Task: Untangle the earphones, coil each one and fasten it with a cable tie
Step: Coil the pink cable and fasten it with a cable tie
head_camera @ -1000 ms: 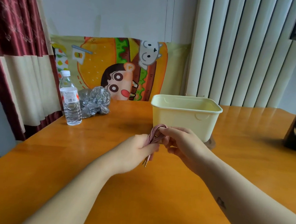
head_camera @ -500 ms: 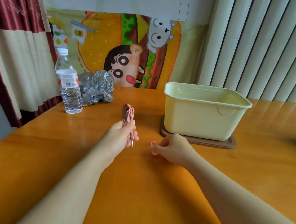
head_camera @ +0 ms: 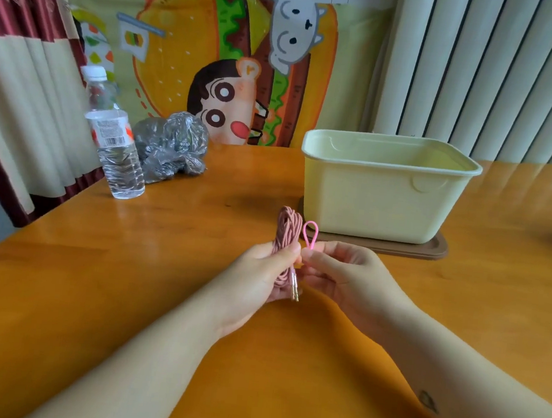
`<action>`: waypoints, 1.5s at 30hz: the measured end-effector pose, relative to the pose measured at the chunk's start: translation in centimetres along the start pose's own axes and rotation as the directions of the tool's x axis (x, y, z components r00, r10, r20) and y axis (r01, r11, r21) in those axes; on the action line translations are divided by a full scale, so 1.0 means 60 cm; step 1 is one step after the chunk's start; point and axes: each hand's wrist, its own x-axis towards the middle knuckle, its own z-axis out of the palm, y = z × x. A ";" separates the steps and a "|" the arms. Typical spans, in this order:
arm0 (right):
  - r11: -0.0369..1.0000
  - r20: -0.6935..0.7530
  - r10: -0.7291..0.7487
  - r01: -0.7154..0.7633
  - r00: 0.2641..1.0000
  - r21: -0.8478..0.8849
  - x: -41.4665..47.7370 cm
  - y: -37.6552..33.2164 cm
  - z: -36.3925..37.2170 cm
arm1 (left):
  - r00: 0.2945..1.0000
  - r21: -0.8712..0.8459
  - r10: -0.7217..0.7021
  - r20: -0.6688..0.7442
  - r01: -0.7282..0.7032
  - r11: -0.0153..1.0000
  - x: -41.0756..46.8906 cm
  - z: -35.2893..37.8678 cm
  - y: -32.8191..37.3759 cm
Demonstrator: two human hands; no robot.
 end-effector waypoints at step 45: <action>0.032 0.340 -0.415 0.387 0.844 -0.921 -0.046 -0.060 0.028 | 0.968 0.011 -0.199 0.150 0.200 0.980 -0.036 0.032 0.016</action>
